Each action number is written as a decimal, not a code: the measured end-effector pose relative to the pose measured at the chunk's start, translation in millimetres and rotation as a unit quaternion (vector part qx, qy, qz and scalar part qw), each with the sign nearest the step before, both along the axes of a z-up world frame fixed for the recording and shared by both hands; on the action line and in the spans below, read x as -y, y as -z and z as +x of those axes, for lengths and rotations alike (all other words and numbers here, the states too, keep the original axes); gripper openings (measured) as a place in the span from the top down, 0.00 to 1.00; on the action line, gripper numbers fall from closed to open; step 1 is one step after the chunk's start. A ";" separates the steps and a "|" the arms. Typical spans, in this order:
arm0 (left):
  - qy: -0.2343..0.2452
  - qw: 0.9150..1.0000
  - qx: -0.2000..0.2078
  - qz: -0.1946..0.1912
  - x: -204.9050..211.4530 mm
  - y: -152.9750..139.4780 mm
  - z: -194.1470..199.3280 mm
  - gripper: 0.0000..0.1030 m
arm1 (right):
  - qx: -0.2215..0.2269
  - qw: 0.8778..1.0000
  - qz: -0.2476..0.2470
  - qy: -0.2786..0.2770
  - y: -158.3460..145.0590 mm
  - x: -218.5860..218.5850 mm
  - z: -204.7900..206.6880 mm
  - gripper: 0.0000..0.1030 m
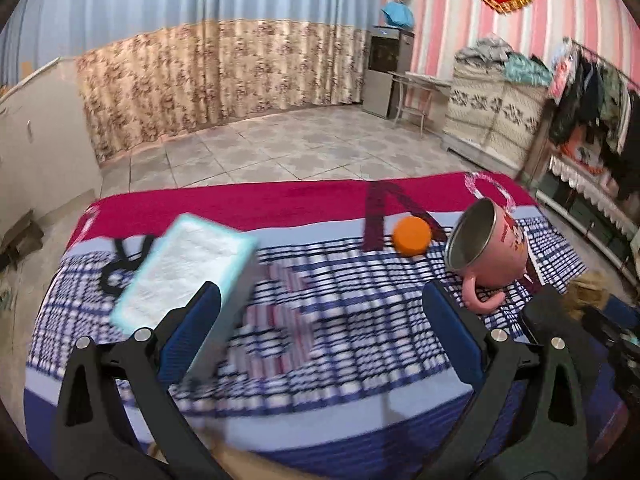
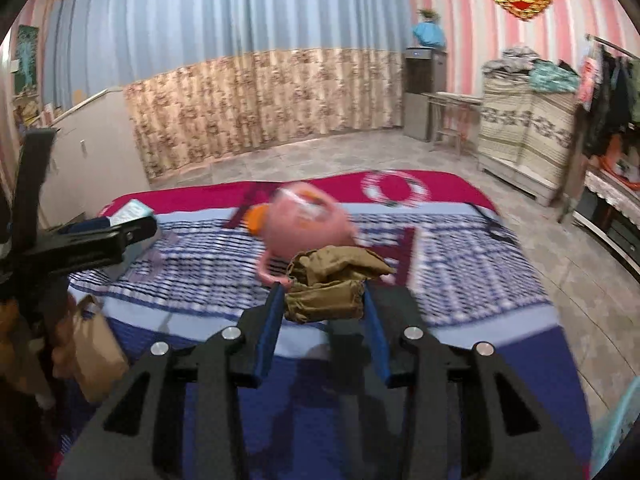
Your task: Collect trash
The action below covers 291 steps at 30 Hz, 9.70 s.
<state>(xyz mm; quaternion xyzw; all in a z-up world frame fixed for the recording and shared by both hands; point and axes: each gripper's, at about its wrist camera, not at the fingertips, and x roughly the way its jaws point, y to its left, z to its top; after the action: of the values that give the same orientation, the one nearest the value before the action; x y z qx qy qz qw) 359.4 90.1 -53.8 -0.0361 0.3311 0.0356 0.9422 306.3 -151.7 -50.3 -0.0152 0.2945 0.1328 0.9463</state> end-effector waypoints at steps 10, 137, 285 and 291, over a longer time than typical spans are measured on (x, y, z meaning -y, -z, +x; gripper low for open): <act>0.033 0.999 -0.028 0.011 39.1 24.9 66.1 0.18 | -0.017 0.998 0.034 0.055 24.5 69.1 -2.5 0.62; 0.287 0.955 0.072 0.024 444.0 -18.6 -139.7 0.05 | 0.040 0.934 0.059 0.350 28.3 382.9 -187.7 0.49; 0.103 0.986 0.126 0.034 195.4 -31.4 -297.8 0.05 | 0.106 0.977 -0.002 0.186 -14.2 146.7 -269.4 0.04; 0.103 0.986 0.126 0.035 195.9 -32.1 -298.2 0.05 | 0.107 0.977 -0.002 0.186 -13.8 146.5 -269.3 0.04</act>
<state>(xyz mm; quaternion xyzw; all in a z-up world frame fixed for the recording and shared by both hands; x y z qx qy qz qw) 61.3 -105.7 -21.7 0.0269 0.2100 -0.0548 0.9758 37.0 -298.2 -36.4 0.0238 0.1899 -0.0480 0.9803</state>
